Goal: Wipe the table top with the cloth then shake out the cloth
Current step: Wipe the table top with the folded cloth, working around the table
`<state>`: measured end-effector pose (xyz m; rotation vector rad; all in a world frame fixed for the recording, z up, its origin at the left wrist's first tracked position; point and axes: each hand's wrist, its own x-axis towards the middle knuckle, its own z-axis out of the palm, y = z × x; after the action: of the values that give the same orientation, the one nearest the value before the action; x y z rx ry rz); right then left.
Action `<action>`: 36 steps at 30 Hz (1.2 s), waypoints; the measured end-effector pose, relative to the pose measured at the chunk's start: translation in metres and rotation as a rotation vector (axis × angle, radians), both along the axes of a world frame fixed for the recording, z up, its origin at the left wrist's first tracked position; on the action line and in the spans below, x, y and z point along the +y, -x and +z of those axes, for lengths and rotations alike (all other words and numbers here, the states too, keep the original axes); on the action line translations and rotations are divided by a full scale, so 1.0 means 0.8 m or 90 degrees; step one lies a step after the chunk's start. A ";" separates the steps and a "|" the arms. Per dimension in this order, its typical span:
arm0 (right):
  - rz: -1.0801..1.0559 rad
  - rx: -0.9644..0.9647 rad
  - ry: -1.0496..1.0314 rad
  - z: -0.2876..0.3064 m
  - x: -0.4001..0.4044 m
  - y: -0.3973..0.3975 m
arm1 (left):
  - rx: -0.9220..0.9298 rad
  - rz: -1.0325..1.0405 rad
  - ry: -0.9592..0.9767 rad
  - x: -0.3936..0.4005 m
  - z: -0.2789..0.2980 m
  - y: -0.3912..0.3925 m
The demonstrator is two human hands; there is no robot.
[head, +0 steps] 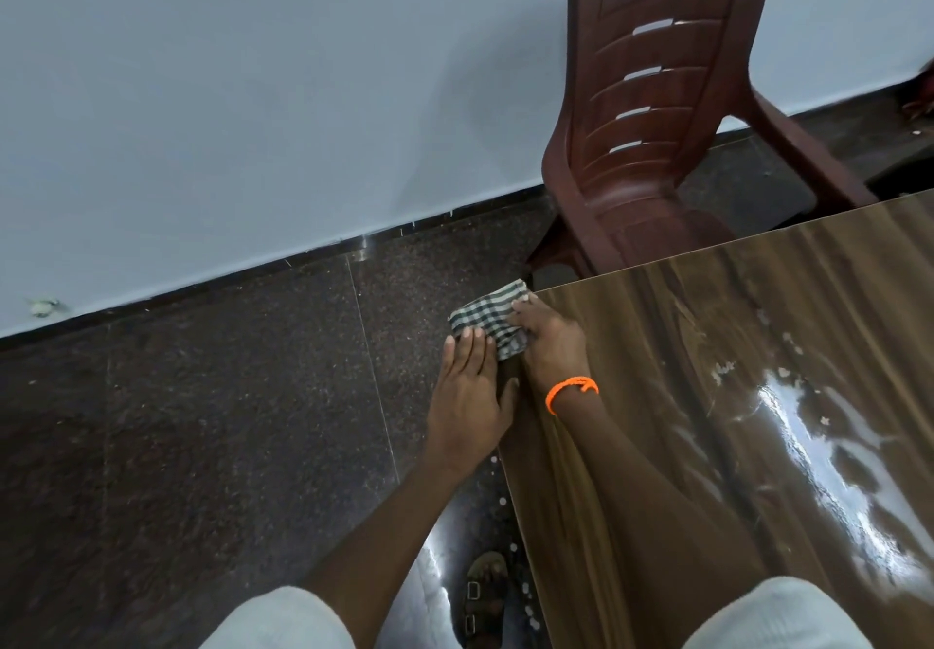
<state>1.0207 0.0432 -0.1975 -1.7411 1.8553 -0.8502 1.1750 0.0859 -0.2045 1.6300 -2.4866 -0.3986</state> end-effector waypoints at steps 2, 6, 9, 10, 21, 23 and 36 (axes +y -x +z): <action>0.012 0.011 0.000 -0.003 0.012 -0.001 | 0.001 0.000 -0.003 0.016 0.000 -0.002; 0.024 0.035 -0.011 -0.002 0.048 0.003 | -0.013 -0.010 0.004 0.046 0.001 -0.002; 0.017 0.040 -0.006 0.003 0.082 0.009 | -0.019 -0.032 0.005 0.070 0.001 0.000; 0.013 0.036 -0.008 0.003 0.091 0.010 | -0.022 -0.037 0.004 0.077 0.000 0.000; -0.001 0.039 -0.029 0.004 0.243 0.046 | -0.064 -0.104 -0.010 0.211 0.002 0.025; 0.001 0.039 -0.032 0.006 0.277 0.052 | -0.062 -0.108 -0.009 0.243 0.004 0.029; 0.007 0.047 -0.036 0.001 0.466 0.069 | -0.071 -0.110 -0.016 0.431 0.002 0.045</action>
<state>0.9655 0.4158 -0.1969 -1.7674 1.8969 -0.7310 1.1394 0.4309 -0.2028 1.4903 -2.7266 -0.3696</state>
